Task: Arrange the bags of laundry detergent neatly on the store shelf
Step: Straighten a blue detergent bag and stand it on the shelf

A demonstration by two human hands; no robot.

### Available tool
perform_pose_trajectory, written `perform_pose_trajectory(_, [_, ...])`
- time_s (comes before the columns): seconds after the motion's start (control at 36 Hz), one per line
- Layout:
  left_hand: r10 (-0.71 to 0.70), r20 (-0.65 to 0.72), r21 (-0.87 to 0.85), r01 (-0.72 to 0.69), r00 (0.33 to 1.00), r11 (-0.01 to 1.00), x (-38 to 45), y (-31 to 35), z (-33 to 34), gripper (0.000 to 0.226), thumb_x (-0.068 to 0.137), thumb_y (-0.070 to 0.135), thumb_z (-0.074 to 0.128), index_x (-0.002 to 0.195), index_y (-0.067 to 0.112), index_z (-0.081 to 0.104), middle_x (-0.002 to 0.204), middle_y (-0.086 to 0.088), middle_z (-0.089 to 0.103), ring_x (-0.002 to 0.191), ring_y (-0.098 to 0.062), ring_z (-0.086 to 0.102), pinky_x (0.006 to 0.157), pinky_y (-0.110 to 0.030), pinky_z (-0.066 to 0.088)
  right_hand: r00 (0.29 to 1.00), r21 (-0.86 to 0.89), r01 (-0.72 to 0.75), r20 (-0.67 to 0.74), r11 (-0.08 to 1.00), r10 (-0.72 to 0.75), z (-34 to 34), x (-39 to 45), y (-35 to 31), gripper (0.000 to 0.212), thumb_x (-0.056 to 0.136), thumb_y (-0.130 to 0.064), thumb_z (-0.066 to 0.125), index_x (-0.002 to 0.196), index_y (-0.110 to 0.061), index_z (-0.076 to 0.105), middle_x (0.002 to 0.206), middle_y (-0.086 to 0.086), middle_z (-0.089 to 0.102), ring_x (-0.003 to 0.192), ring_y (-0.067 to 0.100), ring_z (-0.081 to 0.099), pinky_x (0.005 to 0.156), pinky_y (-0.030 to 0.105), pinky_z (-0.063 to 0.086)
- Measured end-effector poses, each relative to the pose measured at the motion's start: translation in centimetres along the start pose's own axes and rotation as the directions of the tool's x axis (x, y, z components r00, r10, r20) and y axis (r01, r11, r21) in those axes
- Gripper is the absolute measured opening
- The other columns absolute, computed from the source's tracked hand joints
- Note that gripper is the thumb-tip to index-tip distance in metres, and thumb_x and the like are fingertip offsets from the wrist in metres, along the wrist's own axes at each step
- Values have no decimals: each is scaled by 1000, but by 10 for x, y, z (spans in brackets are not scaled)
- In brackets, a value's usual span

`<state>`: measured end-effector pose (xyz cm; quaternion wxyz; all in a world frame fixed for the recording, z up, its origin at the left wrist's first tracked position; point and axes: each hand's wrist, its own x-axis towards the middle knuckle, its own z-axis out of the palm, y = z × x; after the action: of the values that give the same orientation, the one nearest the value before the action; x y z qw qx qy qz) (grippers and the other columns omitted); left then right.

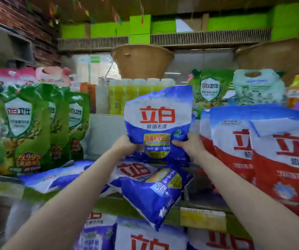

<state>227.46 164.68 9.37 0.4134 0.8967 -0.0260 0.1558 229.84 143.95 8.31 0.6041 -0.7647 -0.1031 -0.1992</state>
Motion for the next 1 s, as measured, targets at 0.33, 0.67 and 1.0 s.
perform_pose_trajectory(0.33, [-74,95,566,8,993,824,-6,-15,9,46,90,35,55,128,11,47,129,-10,57,114,-28,57,94,-34,46,991,-649,-133,-83,749,104,-2,-6,36,72,80,-47,67,133,-6,41,129,16,56,115,33,56,88,34,45])
perform_pose_trajectory(0.67, [38,-174,516,58,984,855,-11,-9,6,39,96,41,41,106,8,60,113,-12,64,103,-30,60,78,-33,45,980,-708,-197,-157,678,121,-8,-17,24,55,88,-63,42,86,-11,58,103,15,68,93,33,64,69,32,46])
perform_pose_trajectory(1.0, [-54,71,134,44,996,990,-5,-7,8,33,91,8,48,122,0,54,127,-16,58,114,-30,55,89,-34,46,990,-574,-135,-50,808,130,-12,-14,23,37,99,-35,41,73,-9,49,102,22,62,95,35,58,68,31,35])
